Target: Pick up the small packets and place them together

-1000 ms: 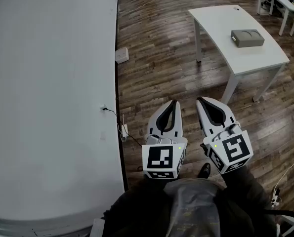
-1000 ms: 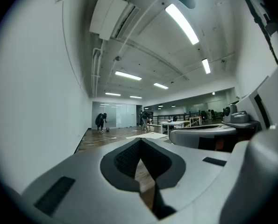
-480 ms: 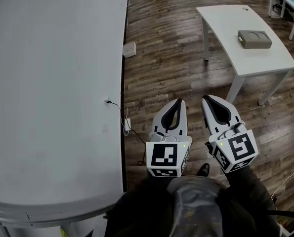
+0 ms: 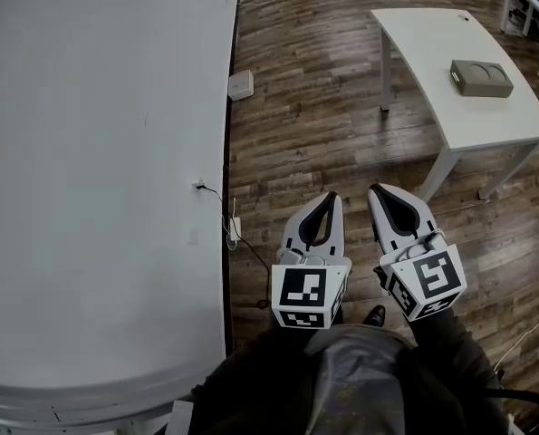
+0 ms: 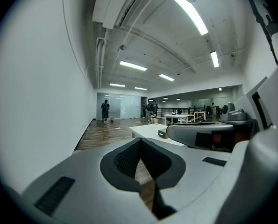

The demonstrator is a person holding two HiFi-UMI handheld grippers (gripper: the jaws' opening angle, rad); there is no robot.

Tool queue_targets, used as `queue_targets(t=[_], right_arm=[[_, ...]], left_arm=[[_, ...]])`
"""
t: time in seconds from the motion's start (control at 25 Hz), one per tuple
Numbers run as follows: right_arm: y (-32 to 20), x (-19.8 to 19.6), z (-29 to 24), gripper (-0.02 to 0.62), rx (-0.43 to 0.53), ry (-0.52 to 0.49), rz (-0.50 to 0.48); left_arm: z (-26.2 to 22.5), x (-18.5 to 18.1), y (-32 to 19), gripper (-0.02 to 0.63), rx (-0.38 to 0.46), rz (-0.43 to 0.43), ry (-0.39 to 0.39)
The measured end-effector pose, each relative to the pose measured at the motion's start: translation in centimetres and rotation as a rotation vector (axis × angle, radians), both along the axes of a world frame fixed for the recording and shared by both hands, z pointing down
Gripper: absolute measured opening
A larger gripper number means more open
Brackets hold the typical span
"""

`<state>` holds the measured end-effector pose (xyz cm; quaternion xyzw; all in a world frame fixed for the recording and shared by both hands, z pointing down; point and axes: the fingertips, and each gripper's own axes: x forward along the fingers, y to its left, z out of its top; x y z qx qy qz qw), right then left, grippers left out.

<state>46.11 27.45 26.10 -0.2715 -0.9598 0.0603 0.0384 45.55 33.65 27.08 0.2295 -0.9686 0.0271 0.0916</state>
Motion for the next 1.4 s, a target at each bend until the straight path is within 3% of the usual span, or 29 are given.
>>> queue_targets(t=[0.28,0.68,1.12,1.4], right_arm=[[2.6,-6.7,-0.4,0.005,0.043,-0.009,0.038],[8.4,-15.7,0.6,0.005,0.059,0.034,0.074],[10.8,-21.6,2.2,0.005,0.069,0.079,0.069],[8.9,-27.2,3.5,0.005,0.050,0.085,0.070]], left_arm=[[-0.6,-7.1,2.6,0.003,0.040,0.047,-0.017],[0.5,-16.4,8.5,0.003,0.075,0.084,0.024],[2.2,-22.5,11.1,0.003,0.097,0.071,0.062],[3.9,-27.5,9.4,0.003,0.065,0.066,0.096]])
